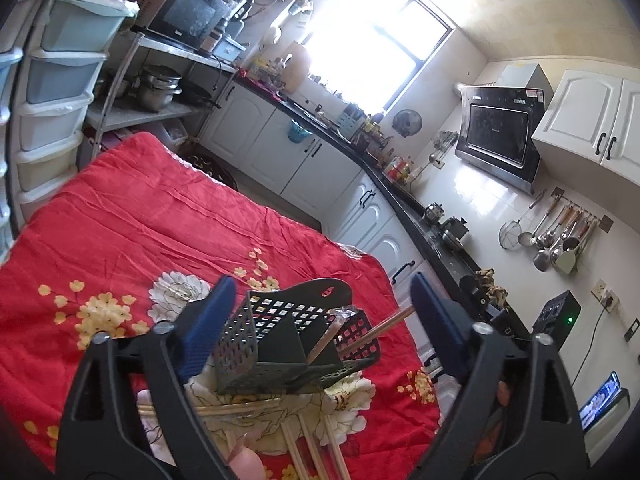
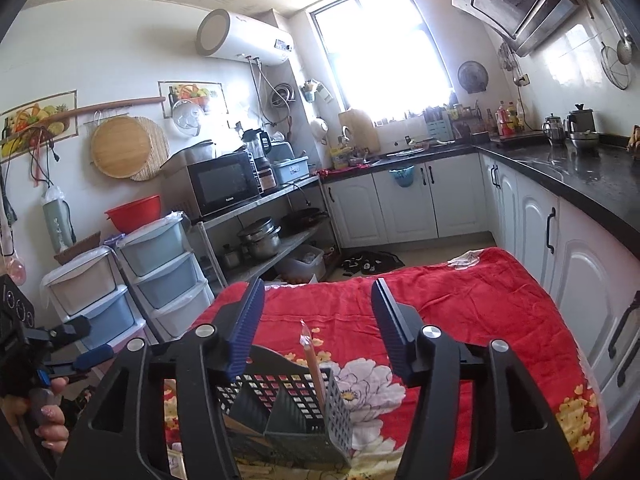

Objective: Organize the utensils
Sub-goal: 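Lower chopsticks into the green basket and open both tools, then withdraw both tools from the basket back toward the chopstick pile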

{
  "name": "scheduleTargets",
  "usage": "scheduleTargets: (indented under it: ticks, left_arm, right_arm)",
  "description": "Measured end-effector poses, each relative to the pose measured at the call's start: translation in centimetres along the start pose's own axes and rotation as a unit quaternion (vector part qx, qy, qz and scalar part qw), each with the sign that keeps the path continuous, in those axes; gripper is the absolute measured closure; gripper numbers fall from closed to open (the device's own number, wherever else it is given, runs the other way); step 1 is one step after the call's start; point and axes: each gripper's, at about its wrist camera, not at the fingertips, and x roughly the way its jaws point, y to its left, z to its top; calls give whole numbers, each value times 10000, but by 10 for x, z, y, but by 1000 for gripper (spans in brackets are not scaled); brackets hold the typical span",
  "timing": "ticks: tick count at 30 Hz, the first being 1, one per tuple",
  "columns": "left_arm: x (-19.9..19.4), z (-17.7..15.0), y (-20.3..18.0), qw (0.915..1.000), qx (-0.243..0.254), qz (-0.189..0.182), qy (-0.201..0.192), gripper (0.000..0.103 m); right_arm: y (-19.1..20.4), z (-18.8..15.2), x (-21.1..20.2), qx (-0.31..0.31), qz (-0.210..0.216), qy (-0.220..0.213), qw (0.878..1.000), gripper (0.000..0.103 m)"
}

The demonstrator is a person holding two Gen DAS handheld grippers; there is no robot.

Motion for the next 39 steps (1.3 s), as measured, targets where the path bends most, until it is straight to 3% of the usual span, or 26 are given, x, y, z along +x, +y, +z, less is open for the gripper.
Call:
scheduleTargets:
  ticks: [3, 15, 39]
  left_arm:
    - [-8, -2, 0, 10000, 23, 36, -88, 11]
    - [-36, -24, 14, 9997, -85, 186, -165, 11]
    - [-60, -86, 72, 9941, -621, 855, 249, 11]
  right_arm:
    - [1, -2, -9, -47, -36, -7, 10000, 44]
    - [18, -29, -35, -379, 4, 295, 9988, 41]
    - [57, -111, -38, -798, 476, 1444, 9851, 41]
